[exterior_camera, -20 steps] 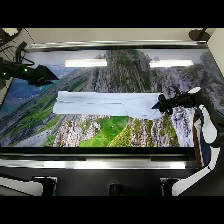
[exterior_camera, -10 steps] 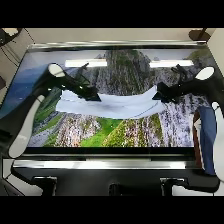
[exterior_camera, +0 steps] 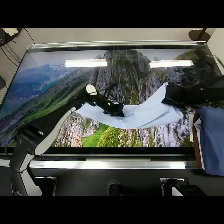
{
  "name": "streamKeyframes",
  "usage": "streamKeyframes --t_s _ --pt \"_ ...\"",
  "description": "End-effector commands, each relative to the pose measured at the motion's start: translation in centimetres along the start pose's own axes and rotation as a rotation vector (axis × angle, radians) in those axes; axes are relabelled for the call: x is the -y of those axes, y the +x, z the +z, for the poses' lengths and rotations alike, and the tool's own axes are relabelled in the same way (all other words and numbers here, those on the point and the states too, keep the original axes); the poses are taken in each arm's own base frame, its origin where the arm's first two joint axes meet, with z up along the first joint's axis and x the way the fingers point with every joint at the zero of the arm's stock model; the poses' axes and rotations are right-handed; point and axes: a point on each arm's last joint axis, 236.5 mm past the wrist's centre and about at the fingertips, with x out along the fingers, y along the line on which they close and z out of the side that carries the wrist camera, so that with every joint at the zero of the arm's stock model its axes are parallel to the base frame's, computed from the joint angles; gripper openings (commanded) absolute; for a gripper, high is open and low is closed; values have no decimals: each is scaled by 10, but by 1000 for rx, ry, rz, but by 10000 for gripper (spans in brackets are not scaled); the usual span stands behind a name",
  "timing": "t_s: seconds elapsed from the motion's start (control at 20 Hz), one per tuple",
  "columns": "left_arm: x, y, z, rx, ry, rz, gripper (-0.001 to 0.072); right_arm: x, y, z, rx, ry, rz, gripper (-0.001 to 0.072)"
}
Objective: Fold the shirts.
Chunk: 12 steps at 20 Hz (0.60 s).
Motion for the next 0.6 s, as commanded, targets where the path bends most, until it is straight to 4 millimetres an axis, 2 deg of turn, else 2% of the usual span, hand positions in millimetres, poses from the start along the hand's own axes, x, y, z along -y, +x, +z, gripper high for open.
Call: streamKeyframes --t_s 0.0,0.1,0.2,0.3,0.35,0.45,0.55 --pt "41 51 -11 -27 -102 -161 43 -19 -43 -22 71 8 33 43" --pt "72 82 -23 -37 -126 -231 42 -23 -55 -28 101 24 44 43" --pt "86 98 -32 -40 -99 -242 40 -24 -59 -26 122 29 47 43" --pt "80 82 -20 2 -44 -215 38 -23 -49 -21 97 34 48 42" --pt "67 62 -7 37 -10 -162 38 -27 -40 -14 92 14 69 42" --pt "36 -4 22 126 37 -37 38 -41 -16 8 83 -8 153 42" --pt "10 -99 50 259 83 79 38 -54 18 31 52 1 251 42"
